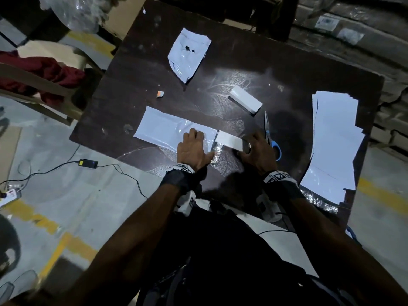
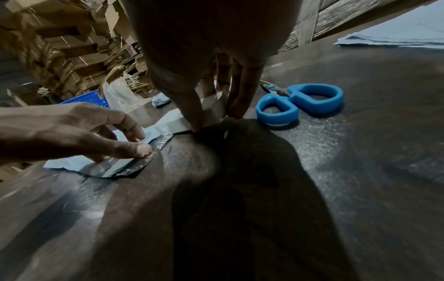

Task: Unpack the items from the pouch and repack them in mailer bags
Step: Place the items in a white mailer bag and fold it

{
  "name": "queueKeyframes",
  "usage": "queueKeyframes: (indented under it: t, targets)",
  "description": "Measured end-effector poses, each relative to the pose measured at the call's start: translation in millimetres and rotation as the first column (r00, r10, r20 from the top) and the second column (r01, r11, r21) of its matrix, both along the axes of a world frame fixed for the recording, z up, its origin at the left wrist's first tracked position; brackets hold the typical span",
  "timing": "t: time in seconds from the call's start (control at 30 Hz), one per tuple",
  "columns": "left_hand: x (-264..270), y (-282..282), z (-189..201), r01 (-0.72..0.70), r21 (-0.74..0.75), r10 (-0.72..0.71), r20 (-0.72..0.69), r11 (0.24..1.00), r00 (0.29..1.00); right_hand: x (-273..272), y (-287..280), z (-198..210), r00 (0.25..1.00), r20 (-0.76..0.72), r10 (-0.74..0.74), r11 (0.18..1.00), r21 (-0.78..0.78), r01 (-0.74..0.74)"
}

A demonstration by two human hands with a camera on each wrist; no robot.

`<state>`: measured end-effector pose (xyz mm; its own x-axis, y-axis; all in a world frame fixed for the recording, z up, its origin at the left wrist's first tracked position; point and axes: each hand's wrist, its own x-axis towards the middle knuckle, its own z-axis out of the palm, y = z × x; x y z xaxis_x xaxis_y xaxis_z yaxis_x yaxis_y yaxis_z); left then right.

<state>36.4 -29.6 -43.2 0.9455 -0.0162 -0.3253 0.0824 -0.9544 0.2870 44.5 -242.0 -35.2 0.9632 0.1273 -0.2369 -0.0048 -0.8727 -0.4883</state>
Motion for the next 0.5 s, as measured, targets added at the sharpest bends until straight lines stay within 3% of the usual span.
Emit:
queueKeyframes:
  t: [0.23,0.5]
  targets:
    - [-2.5,-12.1,5.0,-0.027,0.036,0.024,0.083,0.999,0.996,-0.1,-3.6,-0.3,1.000,0.001,0.018,1.000,0.019,-0.018]
    - [-3.0,0.0,-12.8,0.001,-0.133,0.020,0.159,0.991,0.987,-3.1,-12.3,-0.2,0.999,0.017,0.028,0.999,0.039,-0.028]
